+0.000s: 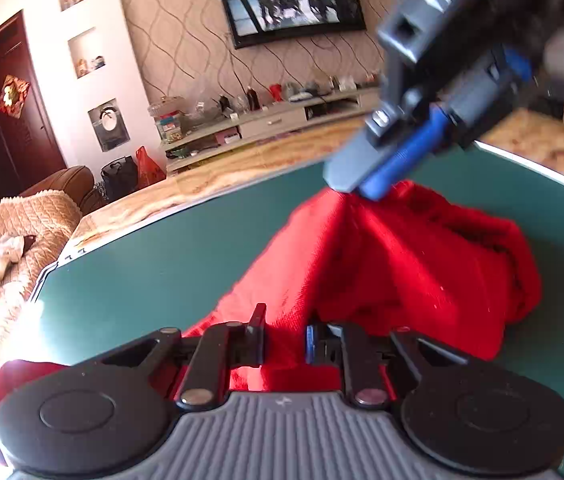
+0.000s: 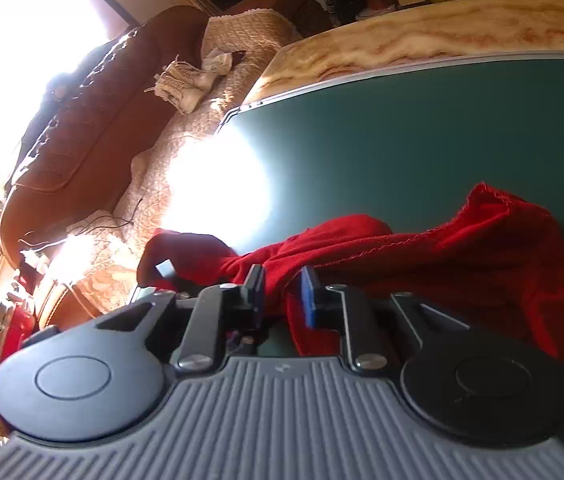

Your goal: Fold clothes

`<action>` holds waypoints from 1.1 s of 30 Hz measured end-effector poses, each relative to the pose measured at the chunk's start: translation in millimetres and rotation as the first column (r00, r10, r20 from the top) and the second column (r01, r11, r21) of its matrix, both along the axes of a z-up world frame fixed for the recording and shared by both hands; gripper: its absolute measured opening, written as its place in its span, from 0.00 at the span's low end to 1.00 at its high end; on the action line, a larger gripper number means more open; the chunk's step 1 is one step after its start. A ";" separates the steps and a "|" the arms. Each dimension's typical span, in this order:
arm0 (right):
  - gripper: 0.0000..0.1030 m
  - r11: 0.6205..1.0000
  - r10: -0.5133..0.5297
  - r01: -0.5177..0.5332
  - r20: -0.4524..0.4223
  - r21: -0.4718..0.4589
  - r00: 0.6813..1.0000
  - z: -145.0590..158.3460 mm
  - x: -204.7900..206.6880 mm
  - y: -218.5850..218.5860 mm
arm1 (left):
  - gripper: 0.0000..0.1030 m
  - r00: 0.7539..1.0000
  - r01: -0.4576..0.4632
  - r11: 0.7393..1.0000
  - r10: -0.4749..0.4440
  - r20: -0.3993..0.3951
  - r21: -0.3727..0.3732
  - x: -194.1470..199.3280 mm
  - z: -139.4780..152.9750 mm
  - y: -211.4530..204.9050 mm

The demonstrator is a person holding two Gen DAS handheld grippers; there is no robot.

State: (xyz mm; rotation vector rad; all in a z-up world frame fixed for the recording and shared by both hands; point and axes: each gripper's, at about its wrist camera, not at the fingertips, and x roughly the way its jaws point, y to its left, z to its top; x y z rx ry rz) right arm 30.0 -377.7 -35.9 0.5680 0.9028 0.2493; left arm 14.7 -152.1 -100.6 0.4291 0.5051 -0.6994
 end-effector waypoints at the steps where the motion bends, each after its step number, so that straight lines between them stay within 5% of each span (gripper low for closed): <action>1: 0.42 1.000 -0.015 0.015 0.001 -0.023 1.000 -1.5 -0.7 -1.7 | 0.19 1.000 -0.008 1.000 0.008 0.005 -0.020 0.2 5.2 6.2; 5: 0.45 0.983 -0.034 0.041 0.043 -0.177 0.998 -10.7 -6.0 -3.5 | 0.19 0.984 -0.057 0.977 0.020 -0.177 -0.208 27.8 22.2 40.5; 8: 0.46 0.964 -0.028 0.044 0.064 -0.263 0.998 -19.6 -11.3 -8.5 | 0.19 0.923 -0.155 0.917 0.001 -0.385 -0.368 61.5 21.7 70.5; 11: 0.47 0.917 -0.031 0.059 0.077 -0.395 0.997 -32.4 -10.8 -14.0 | 0.19 0.881 -0.229 0.878 0.003 -0.474 -0.420 83.6 15.3 91.5; 13: 0.47 0.882 -0.019 0.052 0.074 -0.468 0.997 -43.4 -7.1 -21.0 | 0.19 0.878 -0.245 0.891 0.037 -0.477 -0.381 88.3 10.0 93.6; 17: 0.47 0.872 0.075 -0.057 0.017 -0.486 0.997 -60.1 13.2 -44.4 | 0.27 0.876 -0.271 0.914 0.104 -0.471 -0.303 94.0 -3.8 92.9; 20: 0.47 0.861 0.107 -0.085 0.016 -0.502 0.994 -61.1 28.8 -58.4 | 0.51 0.890 -0.272 0.921 0.131 -0.437 -0.278 88.8 -4.2 91.2; 23: 0.47 0.863 0.170 -0.137 0.024 -0.486 0.985 -58.7 44.0 -73.8 | 0.62 0.919 -0.251 0.940 0.156 -0.363 -0.230 78.0 4.4 81.8; 28: 0.47 0.897 0.185 -0.175 -0.014 -0.406 0.983 -62.8 76.5 -103.8 | 0.63 0.938 -0.243 0.946 0.173 -0.302 -0.214 71.8 18.3 69.0; 33: 0.47 0.870 0.278 -0.276 -0.055 -0.408 0.959 -72.7 90.4 -97.3 | 0.67 0.946 -0.235 0.946 0.169 -0.278 -0.222 77.5 24.4 61.8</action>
